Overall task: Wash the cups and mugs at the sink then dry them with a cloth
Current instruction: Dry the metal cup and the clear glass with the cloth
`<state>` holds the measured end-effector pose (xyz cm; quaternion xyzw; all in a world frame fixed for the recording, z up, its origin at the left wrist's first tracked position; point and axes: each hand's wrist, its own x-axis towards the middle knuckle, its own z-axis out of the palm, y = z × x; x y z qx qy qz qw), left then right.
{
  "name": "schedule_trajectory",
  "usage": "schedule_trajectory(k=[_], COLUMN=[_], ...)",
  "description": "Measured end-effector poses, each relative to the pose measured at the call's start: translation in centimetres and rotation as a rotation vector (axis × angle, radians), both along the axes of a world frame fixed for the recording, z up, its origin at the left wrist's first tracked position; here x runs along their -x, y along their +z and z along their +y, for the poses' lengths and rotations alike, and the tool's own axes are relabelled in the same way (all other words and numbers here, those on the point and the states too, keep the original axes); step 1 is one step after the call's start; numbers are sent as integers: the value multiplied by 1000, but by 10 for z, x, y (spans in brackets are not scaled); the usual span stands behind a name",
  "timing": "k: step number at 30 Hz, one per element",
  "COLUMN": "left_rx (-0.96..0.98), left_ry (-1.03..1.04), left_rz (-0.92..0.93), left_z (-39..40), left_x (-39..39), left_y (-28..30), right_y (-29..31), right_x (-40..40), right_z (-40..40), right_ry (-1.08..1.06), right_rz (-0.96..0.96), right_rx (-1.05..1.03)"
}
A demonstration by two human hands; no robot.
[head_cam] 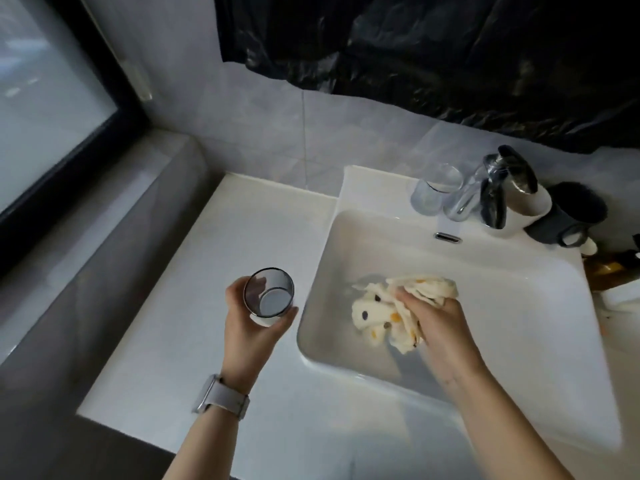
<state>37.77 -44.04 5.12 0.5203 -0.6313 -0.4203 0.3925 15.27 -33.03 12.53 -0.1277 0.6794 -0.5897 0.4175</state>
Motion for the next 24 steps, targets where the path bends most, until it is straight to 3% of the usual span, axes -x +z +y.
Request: schedule_trajectory(k=[4, 15, 20, 24], left_rx=[-127, -296, -270, 8], left_ry=[60, 65, 39, 8], left_rz=[-15, -50, -119, -221], left_z=[-16, -23, -15, -4], left_x=[-29, -35, -34, -22], left_y=[-38, -81, -67, -27], right_y=[-20, -45, -45, -38], right_x=[-13, -20, -16, -10], right_z=[-1, -2, 7, 21], right_ry=[-107, -169, -187, -191], right_rz=[-93, -51, -48, -47], right_rx=[22, -88, -98, -68])
